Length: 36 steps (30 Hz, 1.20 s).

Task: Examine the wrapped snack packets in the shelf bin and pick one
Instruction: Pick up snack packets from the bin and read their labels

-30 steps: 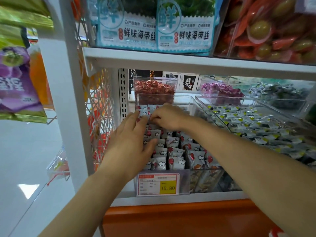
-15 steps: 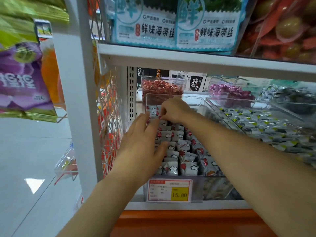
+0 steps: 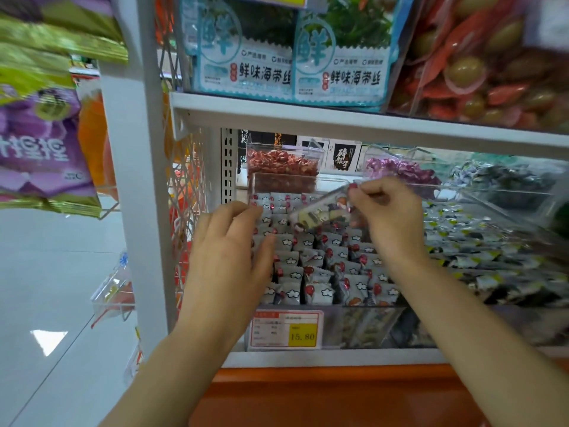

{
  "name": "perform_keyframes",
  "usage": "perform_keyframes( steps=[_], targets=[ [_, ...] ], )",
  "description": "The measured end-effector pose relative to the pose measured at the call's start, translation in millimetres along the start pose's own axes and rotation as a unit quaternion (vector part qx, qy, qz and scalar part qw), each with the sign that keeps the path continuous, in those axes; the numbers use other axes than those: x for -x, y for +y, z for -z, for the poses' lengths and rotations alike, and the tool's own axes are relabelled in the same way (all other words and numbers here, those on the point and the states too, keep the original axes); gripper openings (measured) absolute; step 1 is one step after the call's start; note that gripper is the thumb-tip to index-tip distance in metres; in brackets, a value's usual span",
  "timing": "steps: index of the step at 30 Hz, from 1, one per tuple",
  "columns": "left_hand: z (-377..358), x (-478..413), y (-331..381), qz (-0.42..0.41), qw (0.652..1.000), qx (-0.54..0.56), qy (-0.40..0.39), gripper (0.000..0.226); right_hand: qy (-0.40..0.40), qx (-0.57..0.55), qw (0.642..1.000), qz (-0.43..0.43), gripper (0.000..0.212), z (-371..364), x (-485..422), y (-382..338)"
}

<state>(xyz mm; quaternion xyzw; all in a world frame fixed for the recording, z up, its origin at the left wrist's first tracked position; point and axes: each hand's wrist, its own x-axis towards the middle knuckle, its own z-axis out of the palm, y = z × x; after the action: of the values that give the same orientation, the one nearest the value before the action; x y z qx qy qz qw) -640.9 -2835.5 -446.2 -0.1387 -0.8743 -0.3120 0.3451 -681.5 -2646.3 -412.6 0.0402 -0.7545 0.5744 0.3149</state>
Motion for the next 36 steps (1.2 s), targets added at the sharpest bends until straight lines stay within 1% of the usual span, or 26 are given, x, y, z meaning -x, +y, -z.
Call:
perform_keyframes(
  steps=[3,5,7,10,12,15,18,20,22,24,27,28,30,32,34,36],
  targets=[
    [3,4,9,0.036,0.997,0.067,-0.028,0.046,-0.017,-0.092,0.992,-0.087,0.013,19,23,-4],
    [4,8,13,0.065,0.99,0.116,-0.049,0.046,-0.034,-0.154,0.98,-0.124,0.013,27,35,-8],
    [5,11,16,0.091,0.979,0.168,-0.073,0.041,-0.047,-0.197,0.969,-0.14,0.013,32,44,-11],
    [6,13,19,0.11,0.96,0.231,-0.111,0.024,-0.056,-0.251,0.953,-0.157,0.016,36,52,-14],
    [7,14,22,0.132,0.942,0.284,-0.117,0.018,-0.06,-0.281,0.943,-0.168,0.017,37,54,-15],
    [8,13,22,0.193,0.902,0.37,-0.114,0.016,-0.08,-0.305,0.93,-0.189,0.011,36,55,-13],
    [10,10,21,0.233,0.865,0.432,-0.102,0.014,-0.105,-0.324,0.916,-0.214,0.011,36,55,-10],
    [10,9,19,0.235,0.864,0.437,-0.088,0.014,-0.119,-0.337,0.905,-0.232,0.019,37,53,-8],
    [9,8,18,0.235,0.864,0.438,-0.08,0.015,-0.125,-0.347,0.896,-0.248,0.034,37,52,-6],
    [8,8,18,0.242,0.853,0.456,-0.075,0.016,-0.128,-0.35,0.891,-0.26,0.04,37,51,-5],
    [7,8,18,0.253,0.828,0.493,-0.079,0.019,-0.121,-0.357,0.887,-0.268,0.042,37,50,-4],
    [8,8,17,0.257,0.818,0.507,-0.088,0.021,-0.115,-0.358,0.887,-0.269,0.039,38,50,-4],
    [9,8,16,0.261,0.801,0.528,-0.106,0.025,-0.102,-0.356,0.89,-0.267,0.025,38,51,-3],
    [11,8,16,0.26,0.806,0.52,-0.113,0.026,-0.09,-0.351,0.894,-0.265,0.015,38,51,-2],
    [11,8,18,0.248,0.826,0.495,-0.108,0.022,-0.091,-0.347,0.896,-0.261,0.005,38,51,-2],
    [12,8,19,0.231,0.841,0.478,-0.101,0.016,-0.097,-0.34,0.9,-0.254,0.017,38,52,-3]
  ],
)
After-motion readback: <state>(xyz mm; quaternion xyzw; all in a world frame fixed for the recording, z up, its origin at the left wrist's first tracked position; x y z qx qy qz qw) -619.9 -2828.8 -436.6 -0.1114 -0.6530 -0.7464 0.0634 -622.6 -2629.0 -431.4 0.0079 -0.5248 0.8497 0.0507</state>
